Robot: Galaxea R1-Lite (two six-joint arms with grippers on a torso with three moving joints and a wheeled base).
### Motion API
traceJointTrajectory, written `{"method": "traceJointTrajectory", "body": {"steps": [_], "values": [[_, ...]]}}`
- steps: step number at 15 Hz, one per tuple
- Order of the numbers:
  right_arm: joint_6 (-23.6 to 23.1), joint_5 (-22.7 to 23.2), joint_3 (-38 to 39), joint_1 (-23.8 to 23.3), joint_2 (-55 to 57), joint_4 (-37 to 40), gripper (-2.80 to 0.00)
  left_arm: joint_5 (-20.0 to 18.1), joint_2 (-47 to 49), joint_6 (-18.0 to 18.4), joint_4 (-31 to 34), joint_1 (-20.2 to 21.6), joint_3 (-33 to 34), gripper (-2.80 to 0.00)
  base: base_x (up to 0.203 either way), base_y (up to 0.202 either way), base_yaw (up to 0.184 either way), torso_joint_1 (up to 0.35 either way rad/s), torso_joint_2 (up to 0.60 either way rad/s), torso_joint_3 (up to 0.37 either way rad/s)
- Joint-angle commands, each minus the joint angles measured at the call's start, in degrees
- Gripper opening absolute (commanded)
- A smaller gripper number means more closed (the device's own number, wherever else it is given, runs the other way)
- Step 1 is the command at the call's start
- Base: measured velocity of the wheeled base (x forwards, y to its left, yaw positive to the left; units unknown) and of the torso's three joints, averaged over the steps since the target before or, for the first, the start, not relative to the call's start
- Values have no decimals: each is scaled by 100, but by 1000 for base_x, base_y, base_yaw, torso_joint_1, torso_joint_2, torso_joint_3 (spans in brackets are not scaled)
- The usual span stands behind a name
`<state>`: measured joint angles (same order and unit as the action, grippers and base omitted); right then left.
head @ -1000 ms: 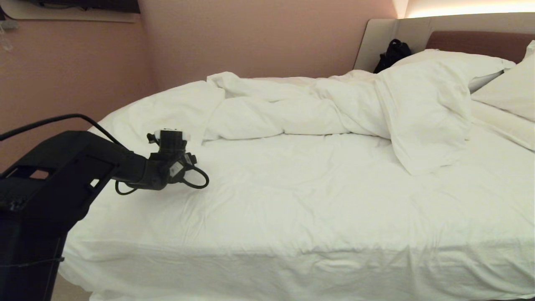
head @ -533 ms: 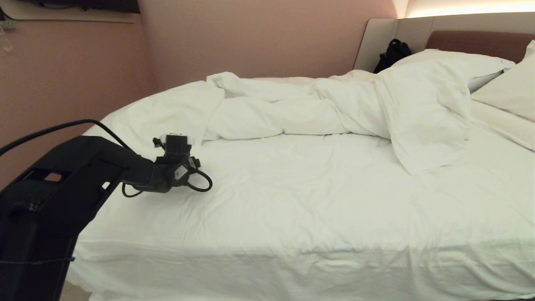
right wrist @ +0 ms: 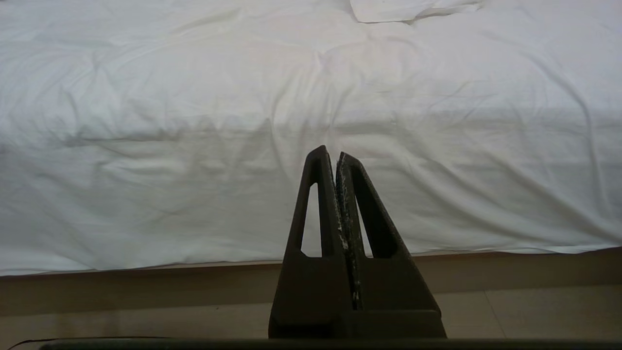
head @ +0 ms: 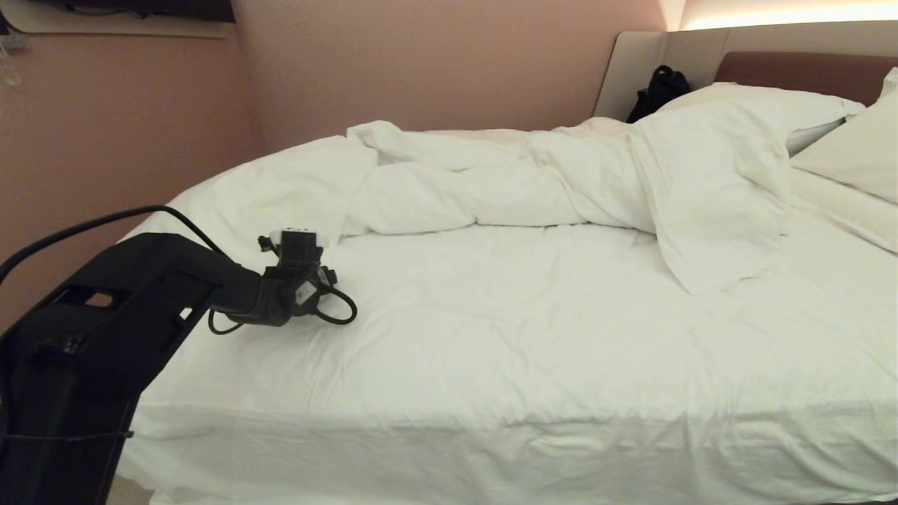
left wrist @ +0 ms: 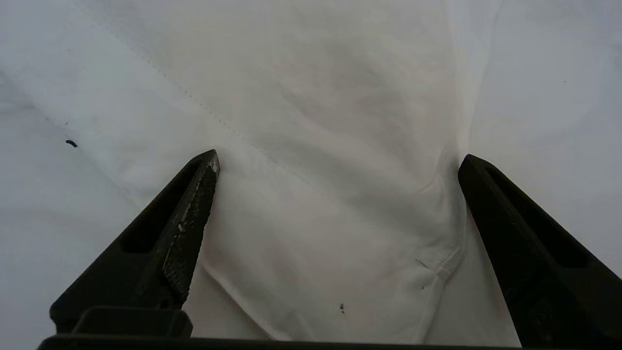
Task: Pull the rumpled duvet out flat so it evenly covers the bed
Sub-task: Hold the folded corner of the quilt, then flatten the corners of the folded blanket
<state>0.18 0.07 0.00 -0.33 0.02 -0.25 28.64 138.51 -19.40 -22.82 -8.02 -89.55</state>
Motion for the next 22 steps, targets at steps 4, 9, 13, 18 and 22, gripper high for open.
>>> {"method": "traceJointTrajectory", "body": {"steps": [4,9,13,18,22], "values": [[-1,1,0,-2,-2,-1,-280,28,44,-12,-12,2,-19,-280,0,0,0,0,0,0],[-1,1,0,-2,-2,-1,-280,28,105,-12,-12,2,-37,-280,0,0,0,0,0,0],[-1,1,0,-2,-2,-1,-280,32,33,-13,-15,2,-30,-280,0,0,0,0,0,0],[-1,1,0,-2,-2,-1,-280,37,-424,-13,4,173,46,-280,0,0,0,0,0,0],[-1,1,0,-2,-2,-1,-280,28,-932,-20,156,259,188,-280,0,0,0,0,0,0]]}}
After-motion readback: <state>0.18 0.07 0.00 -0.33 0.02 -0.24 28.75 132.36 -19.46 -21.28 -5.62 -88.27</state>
